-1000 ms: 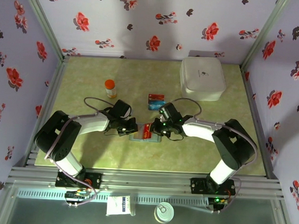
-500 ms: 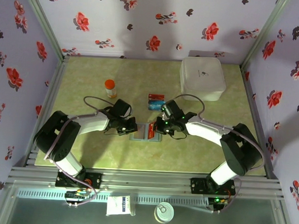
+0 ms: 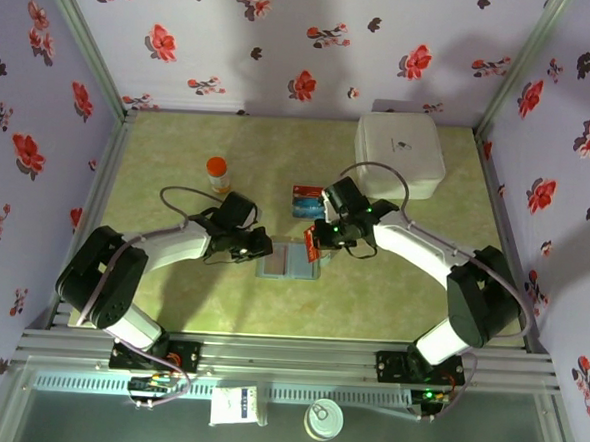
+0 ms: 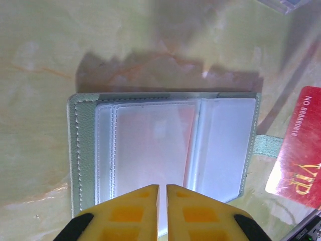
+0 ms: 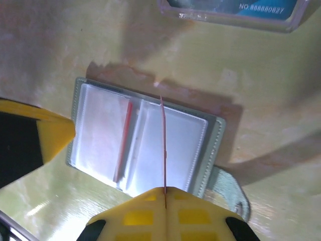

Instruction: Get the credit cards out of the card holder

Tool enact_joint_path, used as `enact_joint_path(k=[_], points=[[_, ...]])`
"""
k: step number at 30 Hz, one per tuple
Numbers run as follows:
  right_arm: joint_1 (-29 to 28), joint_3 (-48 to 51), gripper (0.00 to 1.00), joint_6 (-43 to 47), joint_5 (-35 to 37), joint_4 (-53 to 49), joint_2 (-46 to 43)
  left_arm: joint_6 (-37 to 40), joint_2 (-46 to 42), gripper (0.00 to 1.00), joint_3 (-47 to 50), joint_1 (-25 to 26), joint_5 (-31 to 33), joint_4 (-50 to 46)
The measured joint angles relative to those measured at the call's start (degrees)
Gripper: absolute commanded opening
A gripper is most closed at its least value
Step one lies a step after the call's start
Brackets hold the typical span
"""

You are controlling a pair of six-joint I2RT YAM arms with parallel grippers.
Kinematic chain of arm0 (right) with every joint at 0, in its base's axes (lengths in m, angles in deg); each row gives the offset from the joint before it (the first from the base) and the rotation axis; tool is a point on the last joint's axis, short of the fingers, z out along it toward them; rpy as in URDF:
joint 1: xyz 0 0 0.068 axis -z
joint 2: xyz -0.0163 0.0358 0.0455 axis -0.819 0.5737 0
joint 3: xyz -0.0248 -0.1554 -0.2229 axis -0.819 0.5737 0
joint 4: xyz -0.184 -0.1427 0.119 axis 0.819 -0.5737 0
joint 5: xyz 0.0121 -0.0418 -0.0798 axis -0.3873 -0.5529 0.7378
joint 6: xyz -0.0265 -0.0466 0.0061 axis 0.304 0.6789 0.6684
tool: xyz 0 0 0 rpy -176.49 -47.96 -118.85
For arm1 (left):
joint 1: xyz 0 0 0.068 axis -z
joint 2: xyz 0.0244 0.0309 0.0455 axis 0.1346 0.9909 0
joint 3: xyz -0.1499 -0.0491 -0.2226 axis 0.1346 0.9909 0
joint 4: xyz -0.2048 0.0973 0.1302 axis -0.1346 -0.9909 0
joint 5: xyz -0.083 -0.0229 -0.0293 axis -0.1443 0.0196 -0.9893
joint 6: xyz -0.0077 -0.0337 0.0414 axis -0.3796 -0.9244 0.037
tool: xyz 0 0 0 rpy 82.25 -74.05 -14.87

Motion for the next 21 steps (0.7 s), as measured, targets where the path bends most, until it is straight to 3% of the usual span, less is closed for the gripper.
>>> enact_joint_path(k=[21], points=[[0.0,-17.9,0.00,48.2,7.3,-19.9,10.0,0.1,-4.7,0.10,2.9,-1.3,1.5,-1.8]])
